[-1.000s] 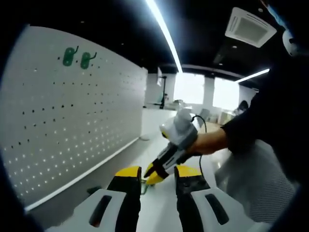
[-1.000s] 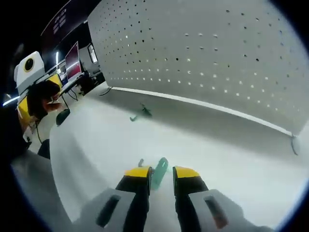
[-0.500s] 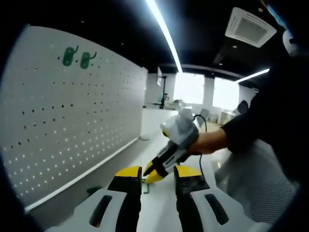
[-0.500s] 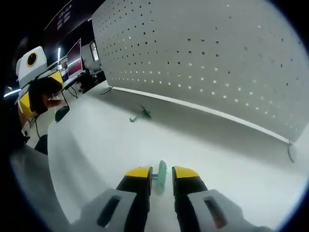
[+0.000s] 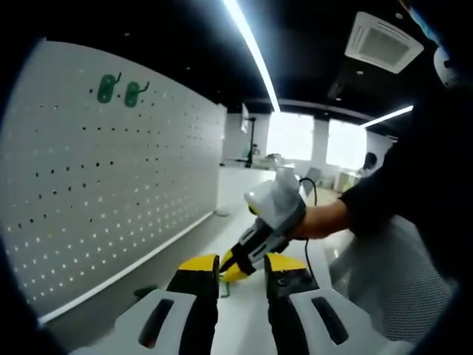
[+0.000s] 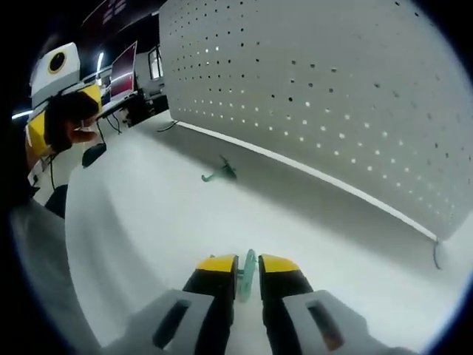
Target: Insert the hook assembly into the mounting plate slot until the hook locks in place.
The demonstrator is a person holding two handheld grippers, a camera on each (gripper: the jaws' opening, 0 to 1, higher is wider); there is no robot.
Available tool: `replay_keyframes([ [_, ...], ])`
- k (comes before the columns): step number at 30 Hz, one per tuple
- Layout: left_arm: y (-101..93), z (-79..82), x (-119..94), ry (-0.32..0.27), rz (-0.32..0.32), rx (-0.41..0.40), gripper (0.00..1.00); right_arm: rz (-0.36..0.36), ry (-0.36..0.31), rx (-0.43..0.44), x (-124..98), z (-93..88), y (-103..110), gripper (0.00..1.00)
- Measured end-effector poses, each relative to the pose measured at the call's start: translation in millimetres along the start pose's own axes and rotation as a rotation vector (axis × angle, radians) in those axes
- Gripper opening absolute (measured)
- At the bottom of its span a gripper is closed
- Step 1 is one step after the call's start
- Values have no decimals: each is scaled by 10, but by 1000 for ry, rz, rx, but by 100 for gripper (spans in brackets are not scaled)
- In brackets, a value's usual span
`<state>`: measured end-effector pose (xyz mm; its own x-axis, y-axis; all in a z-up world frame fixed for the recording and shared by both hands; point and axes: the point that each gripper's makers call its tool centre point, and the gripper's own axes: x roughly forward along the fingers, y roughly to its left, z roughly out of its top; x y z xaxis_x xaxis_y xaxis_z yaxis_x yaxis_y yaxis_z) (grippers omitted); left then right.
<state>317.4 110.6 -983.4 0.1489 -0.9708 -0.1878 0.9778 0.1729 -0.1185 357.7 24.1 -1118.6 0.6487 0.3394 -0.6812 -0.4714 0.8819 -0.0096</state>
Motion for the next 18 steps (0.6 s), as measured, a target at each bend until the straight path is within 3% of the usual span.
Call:
replay_keyframes([
  [18,0,-8,-4,3,1,-3,23,-5,-2,-28,15,2,-13,4],
])
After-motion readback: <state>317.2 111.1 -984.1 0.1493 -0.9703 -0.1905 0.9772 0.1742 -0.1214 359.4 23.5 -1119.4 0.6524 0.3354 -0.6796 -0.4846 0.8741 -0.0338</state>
